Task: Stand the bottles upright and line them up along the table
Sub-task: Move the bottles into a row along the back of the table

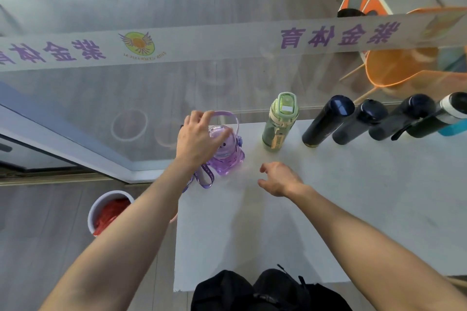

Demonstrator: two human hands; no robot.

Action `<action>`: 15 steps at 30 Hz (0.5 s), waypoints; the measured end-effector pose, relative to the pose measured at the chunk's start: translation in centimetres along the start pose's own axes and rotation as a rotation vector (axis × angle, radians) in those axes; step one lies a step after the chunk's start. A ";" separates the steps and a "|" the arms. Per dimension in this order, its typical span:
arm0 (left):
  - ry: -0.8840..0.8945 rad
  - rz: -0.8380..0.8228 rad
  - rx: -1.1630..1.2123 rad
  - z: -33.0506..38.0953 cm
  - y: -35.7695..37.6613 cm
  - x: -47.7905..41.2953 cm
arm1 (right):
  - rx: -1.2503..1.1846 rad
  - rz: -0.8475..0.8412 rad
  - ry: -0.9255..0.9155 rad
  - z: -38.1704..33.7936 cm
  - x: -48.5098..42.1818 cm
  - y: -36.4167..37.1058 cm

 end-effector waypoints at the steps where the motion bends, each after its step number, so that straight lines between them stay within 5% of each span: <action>1: 0.037 -0.038 -0.076 0.0 0.7 0.9 | 0.003 0.002 0.000 -0.1 -0.1 0.0; 4: 0.077 -0.193 -0.181 -0.7 3.3 1.8 | -0.003 0.005 0.006 -0.2 -0.1 -0.1; 15: 0.168 -0.227 -0.178 -0.7 3.7 -1.6 | -0.011 0.006 0.017 0.6 0.5 -0.6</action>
Point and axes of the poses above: each hand's wrist, its own x-axis away from the middle knuckle, its own y-axis out of the palm, z = x × y, the point moved 6 cm from there along -x, towards the middle knuckle, and after that the axes turned 1 degree about y, right-handed, at the moved point
